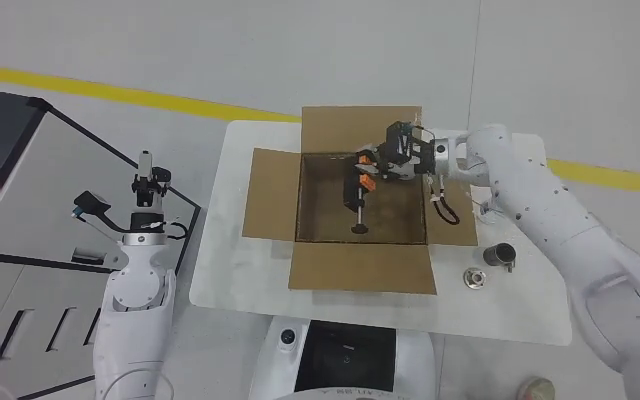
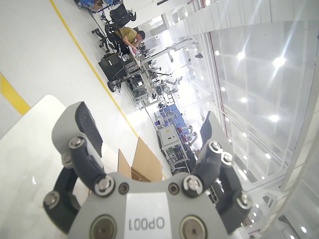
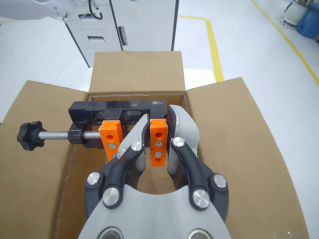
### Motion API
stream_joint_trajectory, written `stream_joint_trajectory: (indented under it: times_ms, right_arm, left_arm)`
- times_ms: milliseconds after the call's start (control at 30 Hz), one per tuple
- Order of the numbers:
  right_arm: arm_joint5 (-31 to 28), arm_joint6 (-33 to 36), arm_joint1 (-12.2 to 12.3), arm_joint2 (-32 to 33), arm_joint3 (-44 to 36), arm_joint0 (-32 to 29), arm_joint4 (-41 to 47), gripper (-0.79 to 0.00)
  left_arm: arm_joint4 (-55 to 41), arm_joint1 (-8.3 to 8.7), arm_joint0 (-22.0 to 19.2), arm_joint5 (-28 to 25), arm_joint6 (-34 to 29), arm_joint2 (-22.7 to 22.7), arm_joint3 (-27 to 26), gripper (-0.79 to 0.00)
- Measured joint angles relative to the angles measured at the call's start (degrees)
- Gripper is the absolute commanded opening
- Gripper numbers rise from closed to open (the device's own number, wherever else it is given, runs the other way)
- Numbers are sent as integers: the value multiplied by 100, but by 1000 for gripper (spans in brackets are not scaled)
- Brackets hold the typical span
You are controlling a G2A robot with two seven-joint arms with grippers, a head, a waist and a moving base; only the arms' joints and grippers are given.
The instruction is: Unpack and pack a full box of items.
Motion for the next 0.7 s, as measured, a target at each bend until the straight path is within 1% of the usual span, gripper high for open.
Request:
stream_joint_trajectory:
  times_ms: [33, 100, 133, 200, 233, 300, 333, 400, 433, 533, 700]
  right_arm:
    - [26, 128, 245, 371, -406, -254, 86, -785]
    - [135, 372, 603, 989, -1060, -726, 211, -785]
    - [256, 562, 828, 1431, -1535, -1109, 322, -785]
    - [474, 869, 1126, 2106, -2231, -1736, 523, -785]
    - [646, 1087, 1296, 2562, -2660, -2165, 666, -785]
    - [909, 1406, 1507, 3250, -3209, -2807, 885, -785]
    - [1054, 1612, 1624, 3704, -3504, -3229, 1027, -785]
    - [1222, 1883, 1764, 4373, -3832, -3835, 1237, -785]
    - [1313, 2062, 1837, 4805, -3978, -4229, 1366, -785]
    - [1536, 2496, 1961, 5841, -4182, -5171, 1709, -785]
    - [1888, 3075, 2010, 7464, -4319, -6647, 2149, -785]
  left_arm:
    - [0, 0, 0, 0, 0, 0, 0, 0]
    - [0, 0, 0, 0, 0, 0, 0, 0]
    - [0, 0, 0, 0, 0, 0, 0, 0]
    - [0, 0, 0, 0, 0, 0, 0, 0]
    - [0, 0, 0, 0, 0, 0, 0, 0]
    - [0, 0, 0, 0, 0, 0, 0, 0]
    - [0, 0, 0, 0, 0, 0, 0, 0]
    - [0, 0, 0, 0, 0, 0, 0, 0]
    - [0, 0, 0, 0, 0, 0, 0, 0]
    - [0, 0, 0, 0, 0, 0, 0, 0]
    - [0, 0, 0, 0, 0, 0, 0, 0]
